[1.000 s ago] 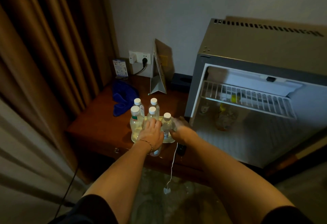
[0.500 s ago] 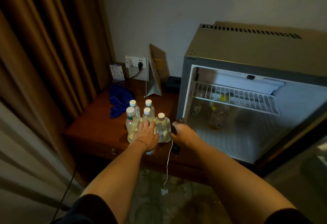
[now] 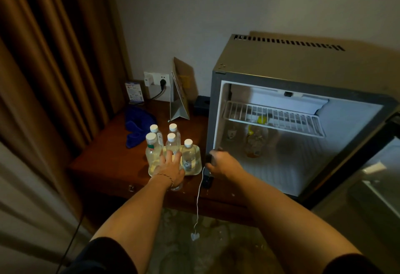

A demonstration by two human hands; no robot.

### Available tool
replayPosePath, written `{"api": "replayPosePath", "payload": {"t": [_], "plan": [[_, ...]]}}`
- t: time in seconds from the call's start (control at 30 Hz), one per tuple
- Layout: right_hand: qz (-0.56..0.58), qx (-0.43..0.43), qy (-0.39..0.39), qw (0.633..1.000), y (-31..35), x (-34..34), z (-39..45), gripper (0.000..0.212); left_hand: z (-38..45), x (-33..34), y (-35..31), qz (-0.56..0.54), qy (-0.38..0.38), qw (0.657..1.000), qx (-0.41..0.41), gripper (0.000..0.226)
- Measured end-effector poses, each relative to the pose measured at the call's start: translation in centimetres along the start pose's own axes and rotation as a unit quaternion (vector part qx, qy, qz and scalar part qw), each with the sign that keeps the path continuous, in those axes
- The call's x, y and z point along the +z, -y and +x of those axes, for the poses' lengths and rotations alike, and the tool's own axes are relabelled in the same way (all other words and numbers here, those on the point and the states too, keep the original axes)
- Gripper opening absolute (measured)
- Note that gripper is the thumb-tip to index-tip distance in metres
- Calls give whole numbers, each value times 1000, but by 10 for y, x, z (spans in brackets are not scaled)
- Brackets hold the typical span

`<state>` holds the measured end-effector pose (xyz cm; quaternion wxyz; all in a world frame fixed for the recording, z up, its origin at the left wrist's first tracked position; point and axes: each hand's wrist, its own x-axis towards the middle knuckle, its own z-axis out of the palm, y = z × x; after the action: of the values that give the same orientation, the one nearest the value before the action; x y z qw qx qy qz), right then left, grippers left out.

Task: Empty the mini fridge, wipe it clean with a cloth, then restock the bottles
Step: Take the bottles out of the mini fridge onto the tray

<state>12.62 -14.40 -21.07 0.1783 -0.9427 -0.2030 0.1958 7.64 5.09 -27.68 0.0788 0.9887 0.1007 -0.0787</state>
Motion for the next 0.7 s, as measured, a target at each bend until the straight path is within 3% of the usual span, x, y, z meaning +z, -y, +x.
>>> {"api": "replayPosePath", "payload": {"t": [0.2,0.33,0.43,0.53,0.7], "plan": [[-4,-11,0,1000,0,2,1,24,-6,-4,3,11,-6,1000,-4,72],[-8,-11,-8,1000,-5,1,-6,26,-18,-15,-2,33,-69,997,-23,67],[-27,-1,-16,1000,-13,-5,-16,40,-26,-25,-14,23,-107,994,-11,62],[-53,11,-38,998,-28,-13,-32,54,-34,-34,-40,24,-86,996,20,58],[-78,41,-88,992,-69,-36,-60,59,-40,-46,-99,-2,-39,997,62,56]]}}
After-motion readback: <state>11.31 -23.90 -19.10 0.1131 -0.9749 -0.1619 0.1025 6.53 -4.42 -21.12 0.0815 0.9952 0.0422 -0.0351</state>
